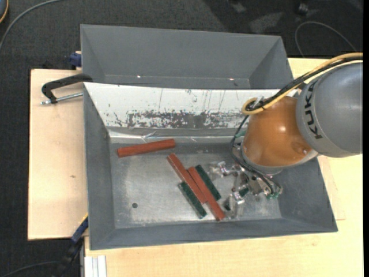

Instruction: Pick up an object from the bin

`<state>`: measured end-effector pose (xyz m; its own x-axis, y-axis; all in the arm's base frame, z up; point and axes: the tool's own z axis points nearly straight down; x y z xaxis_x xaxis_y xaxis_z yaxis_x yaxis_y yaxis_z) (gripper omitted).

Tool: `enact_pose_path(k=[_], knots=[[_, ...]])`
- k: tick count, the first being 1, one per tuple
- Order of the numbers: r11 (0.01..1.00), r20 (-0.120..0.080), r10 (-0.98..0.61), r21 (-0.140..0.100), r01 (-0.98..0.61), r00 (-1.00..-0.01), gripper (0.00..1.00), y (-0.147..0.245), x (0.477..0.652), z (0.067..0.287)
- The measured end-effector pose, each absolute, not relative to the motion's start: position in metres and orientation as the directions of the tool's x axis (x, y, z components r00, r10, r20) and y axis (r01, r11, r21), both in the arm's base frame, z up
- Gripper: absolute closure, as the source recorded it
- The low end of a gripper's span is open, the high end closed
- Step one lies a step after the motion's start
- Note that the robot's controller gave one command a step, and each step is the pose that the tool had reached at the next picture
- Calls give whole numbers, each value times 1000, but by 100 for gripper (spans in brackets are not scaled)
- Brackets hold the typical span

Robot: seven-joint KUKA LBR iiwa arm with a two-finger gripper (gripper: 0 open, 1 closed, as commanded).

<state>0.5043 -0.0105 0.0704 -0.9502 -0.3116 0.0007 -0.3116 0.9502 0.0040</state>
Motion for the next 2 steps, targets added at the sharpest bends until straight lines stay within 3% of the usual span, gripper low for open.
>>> enact_pose_path(k=[1,2], knots=[[972,-9,-233,4,-233,-972,0,97,527,71],[1000,-7,-21,5,-21,-1000,0,181,563,71]])
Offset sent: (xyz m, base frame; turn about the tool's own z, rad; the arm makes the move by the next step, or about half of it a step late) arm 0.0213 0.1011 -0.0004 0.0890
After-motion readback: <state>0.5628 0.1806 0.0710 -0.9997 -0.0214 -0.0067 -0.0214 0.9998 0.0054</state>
